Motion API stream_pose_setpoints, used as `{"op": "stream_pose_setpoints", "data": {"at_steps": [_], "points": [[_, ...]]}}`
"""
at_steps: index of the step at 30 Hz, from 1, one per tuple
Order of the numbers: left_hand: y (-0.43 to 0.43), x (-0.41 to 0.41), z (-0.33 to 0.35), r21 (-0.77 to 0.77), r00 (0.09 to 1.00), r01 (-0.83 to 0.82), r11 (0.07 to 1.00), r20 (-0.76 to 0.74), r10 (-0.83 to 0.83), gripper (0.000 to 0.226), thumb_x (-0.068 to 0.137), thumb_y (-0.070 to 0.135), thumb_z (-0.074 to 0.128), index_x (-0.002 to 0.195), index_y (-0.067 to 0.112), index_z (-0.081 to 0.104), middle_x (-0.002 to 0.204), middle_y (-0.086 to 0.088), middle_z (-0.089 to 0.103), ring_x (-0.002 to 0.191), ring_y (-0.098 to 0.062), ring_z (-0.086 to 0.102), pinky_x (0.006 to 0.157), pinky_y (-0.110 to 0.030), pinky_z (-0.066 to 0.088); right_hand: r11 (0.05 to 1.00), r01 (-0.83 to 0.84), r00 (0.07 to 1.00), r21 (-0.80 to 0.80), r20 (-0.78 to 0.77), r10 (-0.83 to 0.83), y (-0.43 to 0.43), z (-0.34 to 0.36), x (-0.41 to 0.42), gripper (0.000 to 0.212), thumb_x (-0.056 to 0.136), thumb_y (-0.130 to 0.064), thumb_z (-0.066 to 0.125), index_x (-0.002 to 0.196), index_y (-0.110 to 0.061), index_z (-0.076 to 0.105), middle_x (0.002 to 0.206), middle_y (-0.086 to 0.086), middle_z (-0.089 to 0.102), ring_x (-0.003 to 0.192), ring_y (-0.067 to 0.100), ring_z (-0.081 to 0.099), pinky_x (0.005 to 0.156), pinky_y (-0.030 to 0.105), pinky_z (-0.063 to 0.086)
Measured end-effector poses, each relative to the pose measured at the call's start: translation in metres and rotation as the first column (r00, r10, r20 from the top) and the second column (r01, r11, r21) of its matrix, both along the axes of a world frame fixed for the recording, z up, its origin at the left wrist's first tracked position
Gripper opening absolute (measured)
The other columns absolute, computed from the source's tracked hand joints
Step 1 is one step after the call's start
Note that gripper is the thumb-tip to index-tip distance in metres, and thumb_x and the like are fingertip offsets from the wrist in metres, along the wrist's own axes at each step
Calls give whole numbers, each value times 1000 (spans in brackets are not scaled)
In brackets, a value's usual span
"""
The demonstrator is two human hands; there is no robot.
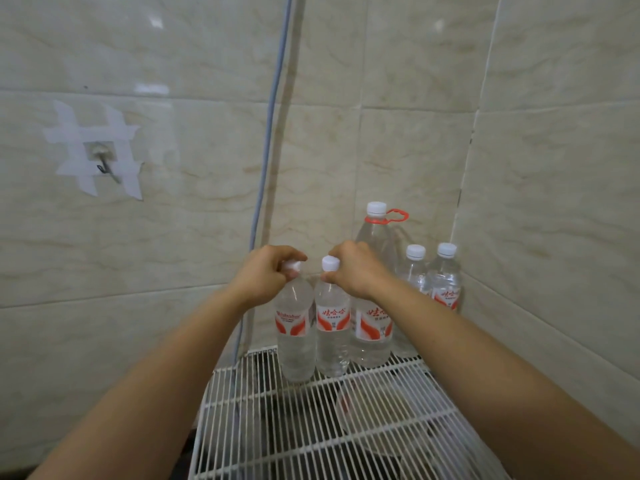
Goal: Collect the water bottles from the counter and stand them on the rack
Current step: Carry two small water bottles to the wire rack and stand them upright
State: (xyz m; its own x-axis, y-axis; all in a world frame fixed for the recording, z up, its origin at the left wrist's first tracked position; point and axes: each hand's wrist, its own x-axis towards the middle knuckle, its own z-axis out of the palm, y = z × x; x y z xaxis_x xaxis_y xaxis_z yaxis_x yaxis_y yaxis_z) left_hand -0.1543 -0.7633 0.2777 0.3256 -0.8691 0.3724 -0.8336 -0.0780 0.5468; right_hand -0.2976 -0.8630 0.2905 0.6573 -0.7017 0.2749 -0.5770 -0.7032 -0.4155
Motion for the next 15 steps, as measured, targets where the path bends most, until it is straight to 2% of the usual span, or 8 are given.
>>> {"op": "stream_pose_setpoints", "data": {"at_steps": [3, 5, 8, 10, 12, 15], "points": [[0, 0, -3, 10, 1000, 18, 1000, 16, -18, 37, 92, 12, 57, 127, 20, 57, 130, 0, 59, 120, -16, 53, 102, -35, 44, 1000, -1, 1000, 22, 16, 1, -1, 0, -1, 29, 82, -27, 74, 90, 0, 65, 92, 14, 66, 86, 30, 63, 74, 40, 52], [-1, -2, -8, 1, 999, -19, 1000, 46, 19, 46, 91, 23, 59, 136, 20, 49, 138, -1, 53, 127, -18, 49, 106, -39, 41, 999, -5, 999, 34, 35, 4, -3, -1, -2, 26, 82, -25, 74, 87, -1, 66, 89, 14, 67, 85, 29, 64, 74, 41, 53], [-3, -11, -16, -102, 973, -227, 968, 6, 229, 61, 83, 43, 66, 135, 15, 51, 136, -6, 55, 124, -23, 52, 102, -38, 43, 999, -11, 999, 44, 47, 8, -4, -3, -1, 24, 82, -25, 74, 84, -2, 67, 87, 13, 67, 84, 28, 64, 72, 39, 53], [-5, -16, -18, -148, 951, -305, 941, -2, 308, 58, 81, 43, 69, 129, 12, 57, 129, -8, 60, 120, -23, 55, 97, -34, 44, 999, -10, 999, 43, 45, 8, -4, -3, 0, 22, 82, -25, 74, 83, -4, 66, 87, 12, 67, 83, 27, 64, 71, 37, 52], [-7, -19, -13, -135, 961, -271, 953, 13, 276, 51, 81, 35, 71, 126, 12, 60, 126, -9, 62, 118, -22, 56, 97, -33, 44, 999, -10, 999, 43, 50, 8, -4, -4, -1, 21, 82, -24, 74, 79, -7, 64, 86, 12, 66, 83, 27, 63, 68, 35, 50], [-5, -12, -4, -56, 994, -94, 994, -58, 90, 42, 82, 21, 72, 122, 15, 63, 123, -5, 65, 112, -17, 60, 96, -30, 47, 999, 1, 999, 40, 49, -3, -6, -5, -3, 21, 82, -25, 74, 75, -10, 61, 84, 11, 65, 81, 27, 62, 66, 33, 48]]}}
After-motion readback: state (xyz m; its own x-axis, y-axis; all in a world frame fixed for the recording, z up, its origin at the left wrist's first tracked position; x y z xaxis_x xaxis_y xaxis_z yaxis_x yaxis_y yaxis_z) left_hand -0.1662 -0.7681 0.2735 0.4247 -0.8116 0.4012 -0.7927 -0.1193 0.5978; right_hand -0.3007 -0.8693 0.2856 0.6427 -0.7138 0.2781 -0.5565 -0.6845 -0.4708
